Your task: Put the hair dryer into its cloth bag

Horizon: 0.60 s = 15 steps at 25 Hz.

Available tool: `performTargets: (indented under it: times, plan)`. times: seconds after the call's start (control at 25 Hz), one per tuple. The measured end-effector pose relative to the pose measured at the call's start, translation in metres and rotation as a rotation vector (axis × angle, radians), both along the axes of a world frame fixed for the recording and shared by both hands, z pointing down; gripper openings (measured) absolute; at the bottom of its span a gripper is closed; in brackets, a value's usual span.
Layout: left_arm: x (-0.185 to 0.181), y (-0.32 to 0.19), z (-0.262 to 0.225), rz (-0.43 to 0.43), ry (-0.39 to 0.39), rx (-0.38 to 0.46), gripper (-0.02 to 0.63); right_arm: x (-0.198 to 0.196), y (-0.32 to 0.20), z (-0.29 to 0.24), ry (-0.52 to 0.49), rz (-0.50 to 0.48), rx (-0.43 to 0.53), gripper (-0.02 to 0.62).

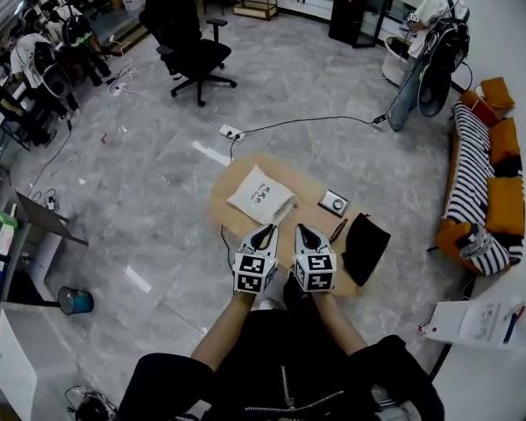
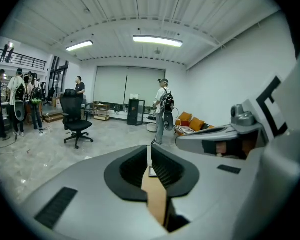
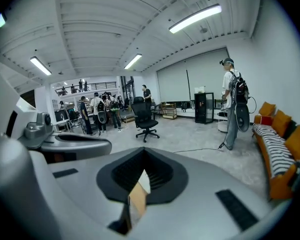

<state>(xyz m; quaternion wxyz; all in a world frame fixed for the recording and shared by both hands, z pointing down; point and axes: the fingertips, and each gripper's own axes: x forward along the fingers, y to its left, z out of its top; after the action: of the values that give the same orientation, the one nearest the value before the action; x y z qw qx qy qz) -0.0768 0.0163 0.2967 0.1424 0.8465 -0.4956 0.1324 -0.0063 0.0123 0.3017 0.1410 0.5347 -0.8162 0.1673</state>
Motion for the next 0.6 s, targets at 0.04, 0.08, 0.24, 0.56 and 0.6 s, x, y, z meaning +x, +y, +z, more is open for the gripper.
performTargets:
  times: [0.04, 0.08, 0.24, 0.56, 0.6]
  plan:
    - [-0.002, 0.002, -0.003, 0.003, -0.002, 0.01, 0.037, -0.003, 0.002, -0.005, 0.002, -0.001, 0.014, 0.009]
    - [-0.003, 0.003, -0.007, 0.005, -0.004, 0.018, 0.037, -0.006, 0.002, -0.009, 0.005, -0.002, 0.026, 0.009]
    - [-0.012, 0.016, -0.003, -0.002, 0.0, 0.009, 0.037, -0.013, 0.014, -0.007, 0.0, 0.002, 0.019, 0.009]
    - [-0.022, 0.033, -0.003, -0.004, 0.005, 0.01, 0.037, -0.017, 0.028, -0.01, 0.004, 0.004, 0.029, 0.009]
    - [-0.024, 0.034, -0.003, -0.004, 0.007, 0.006, 0.037, -0.019, 0.029, -0.01, 0.007, 0.003, 0.027, 0.009]
